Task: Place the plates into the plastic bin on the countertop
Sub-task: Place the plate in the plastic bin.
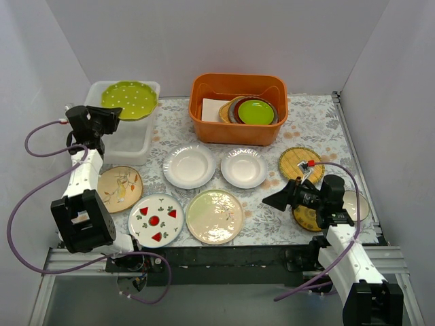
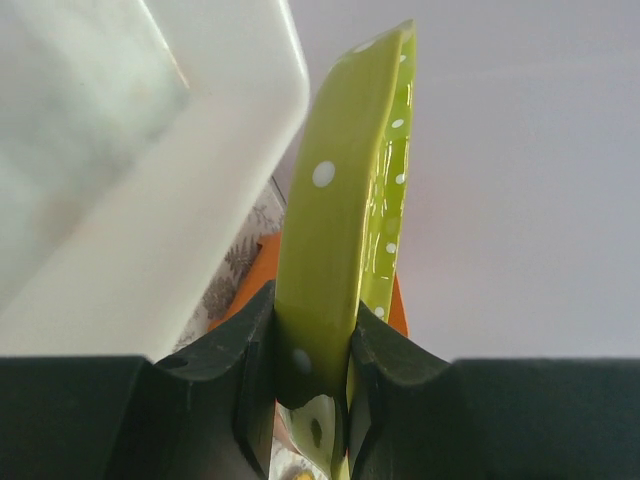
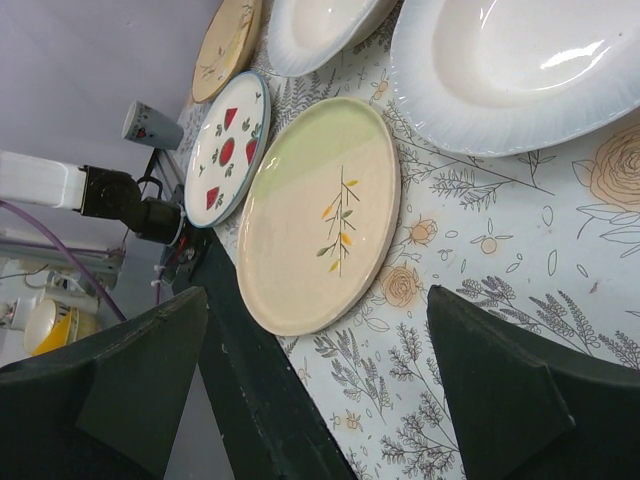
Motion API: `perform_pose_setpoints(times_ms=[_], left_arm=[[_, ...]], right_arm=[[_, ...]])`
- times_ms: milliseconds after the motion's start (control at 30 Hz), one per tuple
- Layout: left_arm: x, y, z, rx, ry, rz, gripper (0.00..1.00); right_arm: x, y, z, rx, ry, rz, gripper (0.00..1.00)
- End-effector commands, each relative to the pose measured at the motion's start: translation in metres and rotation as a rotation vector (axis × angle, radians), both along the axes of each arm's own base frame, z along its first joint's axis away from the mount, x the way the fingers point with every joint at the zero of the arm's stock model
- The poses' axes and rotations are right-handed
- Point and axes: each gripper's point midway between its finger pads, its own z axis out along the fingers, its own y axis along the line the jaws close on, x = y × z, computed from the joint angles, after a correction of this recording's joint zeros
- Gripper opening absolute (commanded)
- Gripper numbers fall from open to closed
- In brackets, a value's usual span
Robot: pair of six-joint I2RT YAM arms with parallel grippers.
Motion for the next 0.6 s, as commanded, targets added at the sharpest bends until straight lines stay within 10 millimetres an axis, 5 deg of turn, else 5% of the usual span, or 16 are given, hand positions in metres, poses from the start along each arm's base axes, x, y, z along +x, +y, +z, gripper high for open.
perform_pose_setpoints(times_ms=[0,567], left_arm=[[0.005,0.022,0.033,-0.013,-0.155,0.081,0.0],[0.029,0.055,-0.019,0.031,-0.034,0.179,0.0]], right_arm=[[0.0,0.001,0.001,0.012,-0.03,0.02,0.98],[-0.002,0.002,-0.009,0.014,-0.003,0.032,0.98]])
